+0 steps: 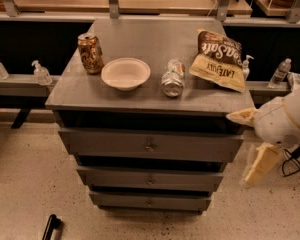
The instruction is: Open middle drawer
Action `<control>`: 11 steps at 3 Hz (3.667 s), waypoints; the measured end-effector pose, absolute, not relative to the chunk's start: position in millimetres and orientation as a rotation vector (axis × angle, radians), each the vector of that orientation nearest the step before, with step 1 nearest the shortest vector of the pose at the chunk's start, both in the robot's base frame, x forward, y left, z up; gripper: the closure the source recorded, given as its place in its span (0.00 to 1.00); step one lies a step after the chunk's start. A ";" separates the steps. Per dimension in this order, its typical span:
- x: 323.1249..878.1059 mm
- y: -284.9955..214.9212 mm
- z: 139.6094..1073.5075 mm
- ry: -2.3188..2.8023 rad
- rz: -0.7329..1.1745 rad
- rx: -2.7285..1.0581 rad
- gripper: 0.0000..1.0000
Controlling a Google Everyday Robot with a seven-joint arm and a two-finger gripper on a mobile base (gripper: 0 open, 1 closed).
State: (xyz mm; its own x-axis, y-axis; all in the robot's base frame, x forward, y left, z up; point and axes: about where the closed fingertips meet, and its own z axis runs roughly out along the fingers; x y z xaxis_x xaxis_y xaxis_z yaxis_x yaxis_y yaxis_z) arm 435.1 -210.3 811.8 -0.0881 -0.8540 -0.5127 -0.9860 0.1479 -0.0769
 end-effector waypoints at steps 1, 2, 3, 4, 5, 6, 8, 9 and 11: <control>431.6 -196.5 757.1 1.872 0.545 -1.832 0.00; 419.5 -186.5 706.3 1.714 0.615 -1.955 0.00; 401.0 -176.3 667.6 1.594 0.601 -2.047 0.00; 378.5 -161.1 630.6 1.586 0.509 -2.104 0.00; 375.8 -155.1 609.0 1.614 0.436 -2.091 0.00; 379.1 -153.4 606.7 1.618 0.437 -2.099 0.00; 401.4 -147.5 538.0 1.668 0.306 -2.055 0.00; 417.1 -153.9 506.9 1.721 0.174 -2.017 0.00; 488.4 -172.2 476.6 1.808 -0.108 -1.913 0.00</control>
Offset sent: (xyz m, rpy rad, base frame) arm -0.0322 0.0313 -0.1676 0.1547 -0.0014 0.4683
